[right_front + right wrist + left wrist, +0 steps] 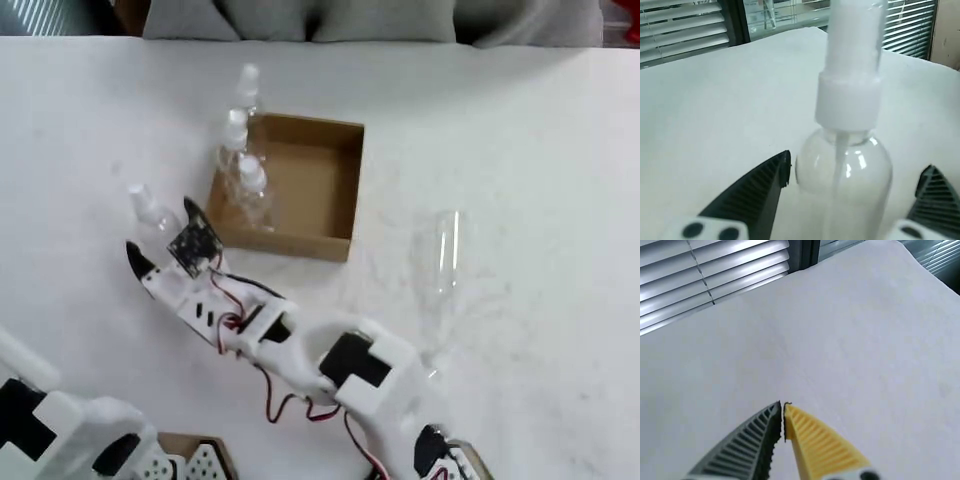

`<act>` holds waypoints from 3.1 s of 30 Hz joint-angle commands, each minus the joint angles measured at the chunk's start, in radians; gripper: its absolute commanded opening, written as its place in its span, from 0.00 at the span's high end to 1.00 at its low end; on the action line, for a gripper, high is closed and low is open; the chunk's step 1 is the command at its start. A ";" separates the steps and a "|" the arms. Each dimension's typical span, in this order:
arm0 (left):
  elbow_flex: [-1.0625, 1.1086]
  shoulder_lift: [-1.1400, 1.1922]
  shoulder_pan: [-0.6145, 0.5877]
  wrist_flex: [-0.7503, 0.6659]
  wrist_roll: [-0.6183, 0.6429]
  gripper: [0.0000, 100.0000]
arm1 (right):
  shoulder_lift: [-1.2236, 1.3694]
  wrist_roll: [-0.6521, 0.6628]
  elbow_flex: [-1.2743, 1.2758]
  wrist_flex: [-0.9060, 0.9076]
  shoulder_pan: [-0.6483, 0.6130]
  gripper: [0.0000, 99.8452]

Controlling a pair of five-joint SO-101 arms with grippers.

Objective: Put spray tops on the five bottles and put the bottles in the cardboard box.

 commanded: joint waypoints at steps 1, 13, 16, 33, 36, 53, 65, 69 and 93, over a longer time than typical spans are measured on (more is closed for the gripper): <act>-0.015 -0.008 -0.004 -0.014 0.012 0.98 | -0.010 0.012 -0.066 -0.015 0.016 0.63; -0.014 -0.008 -0.002 -0.014 0.012 0.98 | -0.007 0.011 -0.083 -0.013 0.021 0.70; -0.014 -0.008 -0.002 -0.012 0.012 0.98 | 0.019 0.011 -0.110 -0.013 0.030 0.77; 0.034 -0.015 -0.005 -0.012 0.011 0.98 | 0.041 0.018 -0.138 -0.016 0.031 0.98; 0.052 -0.015 0.002 -0.012 0.011 0.98 | -0.025 0.018 -0.091 -0.016 0.031 0.94; 0.153 -0.019 0.142 0.009 0.011 0.98 | -0.723 0.020 0.278 -0.007 0.045 0.98; 0.413 -0.377 0.450 -0.005 0.048 0.98 | -1.234 0.011 0.319 0.355 0.374 0.98; 0.582 -0.512 0.541 -0.089 0.052 0.98 | -1.270 0.011 0.321 0.417 0.492 0.98; 1.458 -1.233 0.753 -0.305 0.054 0.98 | -0.699 0.011 0.313 0.051 0.604 0.98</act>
